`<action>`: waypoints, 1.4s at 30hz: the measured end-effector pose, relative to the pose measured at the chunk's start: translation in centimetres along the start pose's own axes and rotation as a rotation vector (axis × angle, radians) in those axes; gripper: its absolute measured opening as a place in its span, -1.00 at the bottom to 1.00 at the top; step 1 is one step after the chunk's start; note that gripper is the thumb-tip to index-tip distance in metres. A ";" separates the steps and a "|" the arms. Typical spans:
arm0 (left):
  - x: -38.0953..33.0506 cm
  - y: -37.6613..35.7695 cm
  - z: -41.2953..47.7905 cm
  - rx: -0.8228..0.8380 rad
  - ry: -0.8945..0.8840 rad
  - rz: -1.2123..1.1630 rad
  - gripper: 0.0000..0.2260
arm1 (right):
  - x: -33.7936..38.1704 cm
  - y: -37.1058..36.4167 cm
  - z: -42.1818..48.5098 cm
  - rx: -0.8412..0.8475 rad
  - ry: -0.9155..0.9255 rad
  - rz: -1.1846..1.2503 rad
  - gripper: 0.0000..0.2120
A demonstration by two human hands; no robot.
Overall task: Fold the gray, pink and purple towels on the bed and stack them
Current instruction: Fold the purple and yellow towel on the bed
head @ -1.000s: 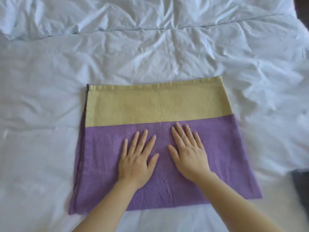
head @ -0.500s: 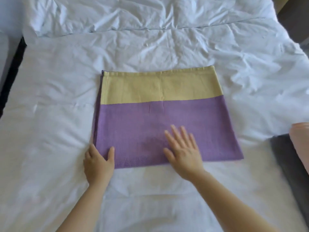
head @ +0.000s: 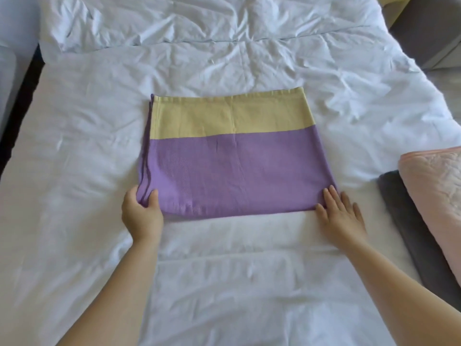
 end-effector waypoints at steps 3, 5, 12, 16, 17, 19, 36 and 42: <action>-4.9 -1.7 -2.8 0.016 -0.263 -0.002 -0.71 | -0.5 1.4 -0.2 -0.135 0.040 0.223 -0.52; -8.2 -3.8 -5.1 0.063 -0.426 0.009 -0.73 | -1.2 2.6 -0.4 -0.243 0.027 0.383 -0.58; -14.5 -14.8 -17.3 0.364 -0.775 0.143 -0.79 | -4.8 5.9 -0.2 -0.399 -0.111 0.855 -0.81; -13.1 -20.4 -24.0 0.535 -0.863 0.228 -0.81 | -5.9 5.9 0.8 -0.378 -0.170 1.151 -0.86; -12.3 -21.5 -25.0 0.592 -0.846 0.280 -0.77 | -5.9 5.6 1.1 -0.354 -0.194 1.213 -0.86; -10.6 -22.6 -25.8 0.657 -0.809 0.388 -0.68 | -5.5 4.9 1.6 -0.263 -0.218 1.263 -0.88; -2.5 -11.9 -15.8 0.214 -0.521 0.484 -0.52 | -4.5 4.9 4.3 0.028 -0.094 1.084 -0.73; -3.2 -11.2 -14.6 0.324 -0.516 0.436 -0.68 | -3.5 5.6 5.1 0.006 -0.039 0.820 -0.70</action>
Point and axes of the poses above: each hand's wrist, its own z-axis towards the middle knuckle, its own y-axis out of the back of the hand, x = y × z, the point moved 3 cm from there along z, towards the middle knuckle, and after that the axes turned 13 degrees about y, right-handed, at the moved point
